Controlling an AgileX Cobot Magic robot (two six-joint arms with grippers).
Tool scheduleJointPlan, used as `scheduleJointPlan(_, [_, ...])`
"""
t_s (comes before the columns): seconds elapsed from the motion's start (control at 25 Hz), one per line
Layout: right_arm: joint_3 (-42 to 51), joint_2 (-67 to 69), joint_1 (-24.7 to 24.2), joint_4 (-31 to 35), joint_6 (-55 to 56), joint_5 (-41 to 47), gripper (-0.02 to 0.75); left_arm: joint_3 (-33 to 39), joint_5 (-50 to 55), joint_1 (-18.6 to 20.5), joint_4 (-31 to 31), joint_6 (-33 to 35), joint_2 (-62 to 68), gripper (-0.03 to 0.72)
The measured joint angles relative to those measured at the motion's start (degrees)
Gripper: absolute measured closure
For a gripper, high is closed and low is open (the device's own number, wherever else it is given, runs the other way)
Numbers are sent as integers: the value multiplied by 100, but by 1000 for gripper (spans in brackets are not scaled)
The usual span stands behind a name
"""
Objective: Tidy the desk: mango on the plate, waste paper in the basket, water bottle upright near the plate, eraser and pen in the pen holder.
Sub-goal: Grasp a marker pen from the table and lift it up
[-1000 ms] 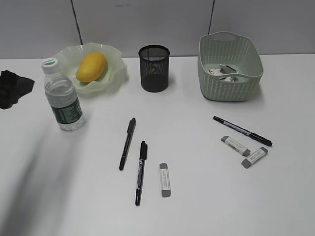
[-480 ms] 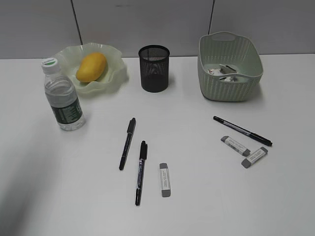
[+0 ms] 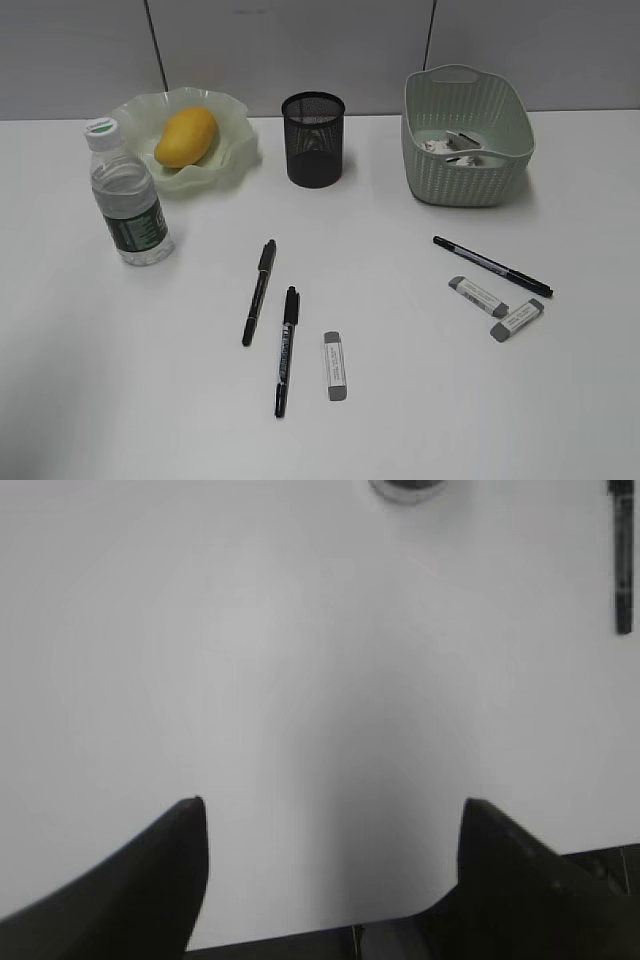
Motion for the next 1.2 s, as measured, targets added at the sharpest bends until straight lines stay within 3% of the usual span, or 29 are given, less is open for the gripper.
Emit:
scheduleJointPlan(0.32, [0,0,0,0,0,0,216,94,-302,0,-55,0,-1902,108])
scheduleJointPlan(0.76, [0,0,0,0,-5,0,216,1494,-854,0,-192,0,-4548,135])
scheduleJointPlan(1.2, [0,0,0,0,0,0,216,1883,-936,0,-174,0,-5158,162])
